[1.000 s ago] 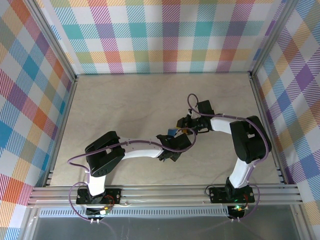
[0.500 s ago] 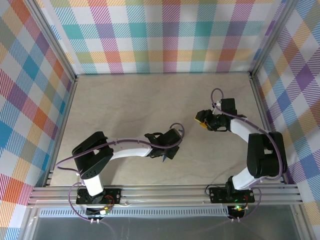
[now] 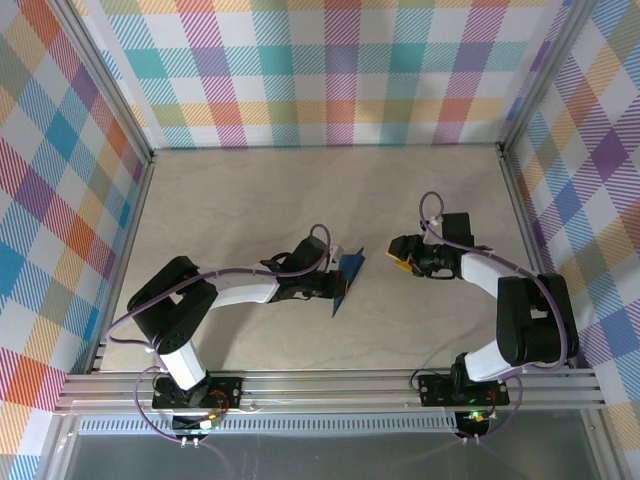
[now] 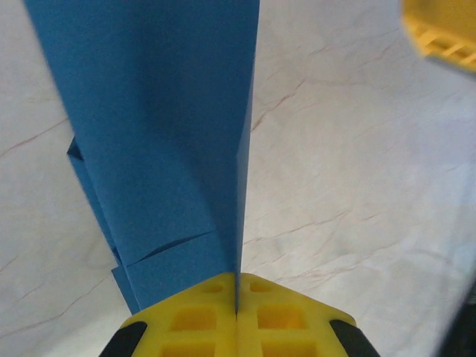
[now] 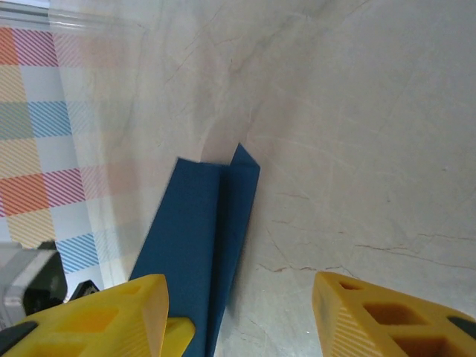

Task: Fold a paper plane with a square sheet of paper (fold left side to right side)

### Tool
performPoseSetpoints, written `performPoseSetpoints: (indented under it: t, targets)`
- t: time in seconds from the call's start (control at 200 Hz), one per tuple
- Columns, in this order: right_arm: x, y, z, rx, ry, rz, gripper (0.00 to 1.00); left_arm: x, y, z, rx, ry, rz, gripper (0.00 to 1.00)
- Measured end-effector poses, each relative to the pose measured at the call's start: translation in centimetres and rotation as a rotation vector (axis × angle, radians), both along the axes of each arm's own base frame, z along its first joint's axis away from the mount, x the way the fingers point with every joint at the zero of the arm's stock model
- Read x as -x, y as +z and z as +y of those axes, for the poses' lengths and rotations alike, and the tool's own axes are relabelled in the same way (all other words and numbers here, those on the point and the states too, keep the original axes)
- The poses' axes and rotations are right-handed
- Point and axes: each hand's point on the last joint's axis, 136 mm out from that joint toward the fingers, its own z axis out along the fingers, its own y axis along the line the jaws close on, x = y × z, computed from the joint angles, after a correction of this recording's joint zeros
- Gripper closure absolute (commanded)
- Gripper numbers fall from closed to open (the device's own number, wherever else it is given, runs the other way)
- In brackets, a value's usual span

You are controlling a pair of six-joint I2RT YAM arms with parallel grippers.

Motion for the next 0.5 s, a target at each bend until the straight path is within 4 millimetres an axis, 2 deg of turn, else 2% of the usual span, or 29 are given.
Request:
performPoseSetpoints:
  t: [0.155,0.5]
  targets:
    - [0.3,-0.1,0.4,-0.024,0.015,-0.01,0.46,-0.8,1.0,-1.1,0.131,0.018,0.062,1.0]
    - [1.1,-0.5,1.3,-0.034,0.049,-0.009,0.46,-0.9,-0.8,-2.1,0.217,0.039,0.203,1.0]
